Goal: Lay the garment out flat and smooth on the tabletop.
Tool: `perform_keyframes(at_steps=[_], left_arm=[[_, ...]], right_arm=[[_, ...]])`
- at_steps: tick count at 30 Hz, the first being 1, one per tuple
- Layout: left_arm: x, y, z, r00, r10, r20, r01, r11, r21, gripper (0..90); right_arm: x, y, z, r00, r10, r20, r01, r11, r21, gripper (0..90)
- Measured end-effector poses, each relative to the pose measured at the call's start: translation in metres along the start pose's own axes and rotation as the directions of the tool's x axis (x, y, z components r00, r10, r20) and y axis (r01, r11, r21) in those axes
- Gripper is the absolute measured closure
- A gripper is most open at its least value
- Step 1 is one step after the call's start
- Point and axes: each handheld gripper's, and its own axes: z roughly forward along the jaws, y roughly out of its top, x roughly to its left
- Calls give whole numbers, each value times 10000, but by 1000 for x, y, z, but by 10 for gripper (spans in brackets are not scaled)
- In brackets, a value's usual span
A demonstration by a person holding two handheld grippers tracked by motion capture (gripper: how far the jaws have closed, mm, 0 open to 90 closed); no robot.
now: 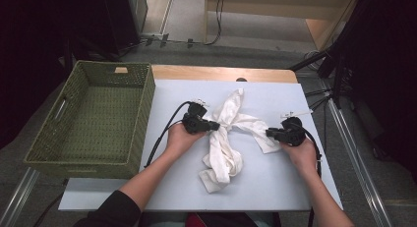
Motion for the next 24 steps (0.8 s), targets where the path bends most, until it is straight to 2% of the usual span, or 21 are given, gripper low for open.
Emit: perform_keyframes(at_steps=[3, 7, 9, 14, 16, 19, 24], left_arm=[[2, 1, -6, 9999, -76, 100, 76, 9999, -93, 851], [3, 3, -15, 9988, -294, 390, 309, 9988, -378, 849], [5, 4, -19, 9985, -347, 418, 367, 9982, -472, 846], [10, 1, -24, 9963, -685, 511, 717, 9954, -643, 835], [13, 1, -26, 9958, -770, 500, 802, 9945, -667, 837], [16, 0, -29, 9943, -881, 608, 917, 9940, -593, 862], [13, 0, -28, 9961, -729, 495, 755, 9957, -544, 873]], right_arm=[[-2, 1, 0, 9992, 327, -242, -325, 9994, 117, 848], [-4, 6, -1, 9979, 488, -431, -469, 9979, 457, 859], [-4, 7, -3, 9974, 535, -483, -515, 9979, 405, 861], [-7, 12, -15, 9980, 519, -347, -520, 9986, -21, 863], [-9, 14, -20, 9987, 496, -150, -498, 9986, -169, 864], [-13, 15, -30, 9976, 676, -117, -681, 9964, -495, 864], [-14, 17, -41, 9981, 612, 29, -607, 9944, -863, 864]])
